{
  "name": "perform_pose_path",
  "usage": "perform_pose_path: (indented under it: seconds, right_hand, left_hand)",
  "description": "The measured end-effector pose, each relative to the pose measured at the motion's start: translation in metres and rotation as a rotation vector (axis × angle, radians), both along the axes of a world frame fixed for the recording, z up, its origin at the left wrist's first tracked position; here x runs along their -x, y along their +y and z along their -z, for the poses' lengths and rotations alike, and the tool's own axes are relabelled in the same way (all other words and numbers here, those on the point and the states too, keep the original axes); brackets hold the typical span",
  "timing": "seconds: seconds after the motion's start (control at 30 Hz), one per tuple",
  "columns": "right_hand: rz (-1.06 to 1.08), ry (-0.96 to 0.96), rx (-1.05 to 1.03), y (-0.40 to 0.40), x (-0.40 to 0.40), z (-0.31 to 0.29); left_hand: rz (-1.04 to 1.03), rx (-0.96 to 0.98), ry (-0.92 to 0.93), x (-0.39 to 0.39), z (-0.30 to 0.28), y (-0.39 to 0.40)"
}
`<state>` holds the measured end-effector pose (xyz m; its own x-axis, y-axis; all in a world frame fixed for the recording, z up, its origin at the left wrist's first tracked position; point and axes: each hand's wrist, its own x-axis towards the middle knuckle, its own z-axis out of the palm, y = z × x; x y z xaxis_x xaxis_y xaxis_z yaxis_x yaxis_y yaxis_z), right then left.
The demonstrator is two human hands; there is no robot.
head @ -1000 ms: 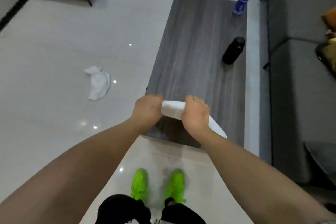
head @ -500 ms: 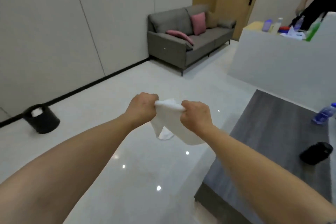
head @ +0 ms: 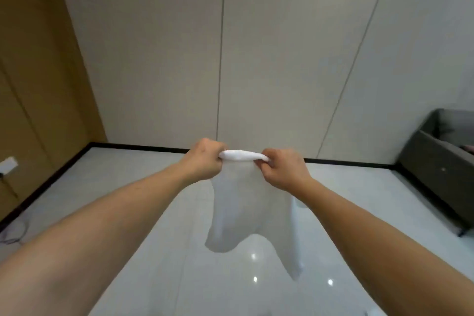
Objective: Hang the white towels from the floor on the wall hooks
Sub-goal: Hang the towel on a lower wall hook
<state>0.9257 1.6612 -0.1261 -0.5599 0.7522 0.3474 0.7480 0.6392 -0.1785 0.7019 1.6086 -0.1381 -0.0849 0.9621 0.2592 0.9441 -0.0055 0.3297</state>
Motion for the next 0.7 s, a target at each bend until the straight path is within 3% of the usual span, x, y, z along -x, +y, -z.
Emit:
perform_pose_path:
  seconds: [0.37,0.7]
  right_hand:
    - [-0.571,0.095,0.084,0.078,0.385,0.002]
    - [-0.912,0.043,0.185,0.096,0.641,-0.026]
  left_hand:
    - [-0.645,0.020,-0.012,0.305,-0.013,-0.052]
    - [-1.063,0.024,0.047,0.490,-0.049,-0.078]
